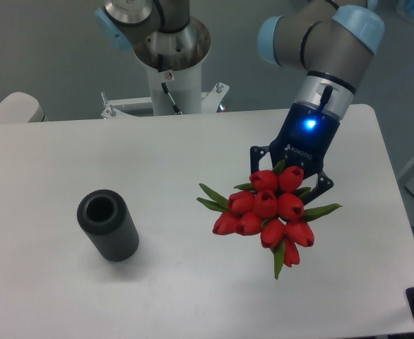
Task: Insert the flowers into the vase
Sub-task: 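Carry the red tulip bunch in the gripper toward the grey vase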
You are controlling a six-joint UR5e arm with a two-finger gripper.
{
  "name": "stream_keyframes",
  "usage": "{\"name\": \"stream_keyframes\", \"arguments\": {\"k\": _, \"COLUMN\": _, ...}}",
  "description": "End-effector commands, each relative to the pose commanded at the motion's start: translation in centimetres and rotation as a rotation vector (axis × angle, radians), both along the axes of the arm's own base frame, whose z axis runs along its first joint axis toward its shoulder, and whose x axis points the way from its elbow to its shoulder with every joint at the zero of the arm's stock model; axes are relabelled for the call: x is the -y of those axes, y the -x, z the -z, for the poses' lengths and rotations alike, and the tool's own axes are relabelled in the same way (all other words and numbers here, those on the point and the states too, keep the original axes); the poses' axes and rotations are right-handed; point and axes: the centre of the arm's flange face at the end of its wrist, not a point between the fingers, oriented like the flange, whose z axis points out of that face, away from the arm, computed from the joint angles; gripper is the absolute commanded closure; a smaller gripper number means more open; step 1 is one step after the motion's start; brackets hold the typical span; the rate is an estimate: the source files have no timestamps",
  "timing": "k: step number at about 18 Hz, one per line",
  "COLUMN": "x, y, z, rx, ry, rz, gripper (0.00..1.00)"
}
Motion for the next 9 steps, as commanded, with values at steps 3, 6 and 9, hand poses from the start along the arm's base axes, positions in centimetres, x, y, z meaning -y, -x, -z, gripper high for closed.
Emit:
{"name": "stream_keyframes", "arguments": {"k": 3, "x": 0.1, "y": -0.5, "z": -0.5, "rx": 0.000, "ry": 0.009, "rz": -0.007, "gripper": 0.72}}
{"name": "stream_keyframes", "arguments": {"k": 6, "x": -1.2, "y": -1.7, "z": -1.1, "rx": 0.017, "ry": 0.017, "rz": -0.006, "gripper": 0.72}}
{"name": "stream_keyframes", "arguments": {"k": 9, "x": -2.4, "y": -3.0, "z": -2.0, "rx": 0.018, "ry": 0.042, "rz": -0.018, "gripper": 0.72}}
